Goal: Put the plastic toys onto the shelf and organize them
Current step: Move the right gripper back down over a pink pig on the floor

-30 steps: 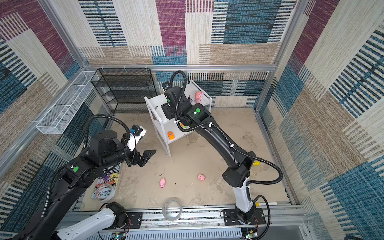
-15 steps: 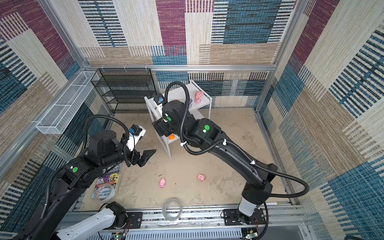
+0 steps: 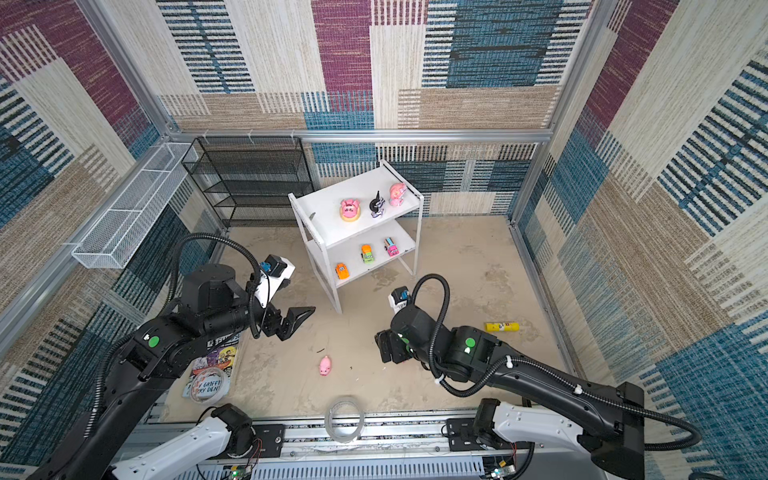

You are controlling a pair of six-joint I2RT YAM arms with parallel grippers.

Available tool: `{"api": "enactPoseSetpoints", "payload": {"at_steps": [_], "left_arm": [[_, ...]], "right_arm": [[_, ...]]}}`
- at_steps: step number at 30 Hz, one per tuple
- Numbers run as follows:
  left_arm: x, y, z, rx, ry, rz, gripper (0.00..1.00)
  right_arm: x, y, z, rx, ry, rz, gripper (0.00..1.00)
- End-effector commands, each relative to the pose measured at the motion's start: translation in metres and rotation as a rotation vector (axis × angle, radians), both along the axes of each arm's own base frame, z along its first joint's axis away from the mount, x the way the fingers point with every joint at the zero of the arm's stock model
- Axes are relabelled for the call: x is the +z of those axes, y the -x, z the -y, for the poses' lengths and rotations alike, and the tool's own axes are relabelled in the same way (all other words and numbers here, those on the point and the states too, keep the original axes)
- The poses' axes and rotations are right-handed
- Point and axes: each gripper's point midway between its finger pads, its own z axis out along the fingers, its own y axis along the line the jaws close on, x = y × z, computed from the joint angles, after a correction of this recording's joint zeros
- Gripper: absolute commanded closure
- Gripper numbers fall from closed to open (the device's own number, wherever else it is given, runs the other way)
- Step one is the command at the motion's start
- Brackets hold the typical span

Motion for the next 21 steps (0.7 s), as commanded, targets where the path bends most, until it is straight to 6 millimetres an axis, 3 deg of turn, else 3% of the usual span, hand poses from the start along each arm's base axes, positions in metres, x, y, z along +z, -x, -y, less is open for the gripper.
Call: {"api": "enactPoseSetpoints", "payload": {"at_steps": [1, 6, 9, 15, 21], "left_arm": [[0.001, 0.003, 0.007, -0.025, 0.034, -0.021, 0.01], [0.001, 0.001, 0.009, -0.031, 0.033, -0.028, 0.01], [-0.001, 0.0, 0.009, -0.03, 0.031, -0.034, 0.01], [-0.003, -0.002, 0.01, -0.029, 0.029, -0.038, 0.01], [-0.004, -0.003, 0.01, -0.023, 0.024, -0.038, 0.01]], "right_arm": [[-0.035, 0.0, 0.006, -0.16, -0.059, -0.09, 0.12], [-0.098, 0.006, 0.007, -0.152, 0.029, -0.175, 0.18], [-0.119, 0.008, 0.012, -0.162, 0.06, -0.192, 0.21], [-0.132, -0.001, 0.011, -0.127, 0.061, -0.163, 0.29], [-0.13, -0.009, 0.001, -0.049, 0.082, -0.114, 0.37]]}}
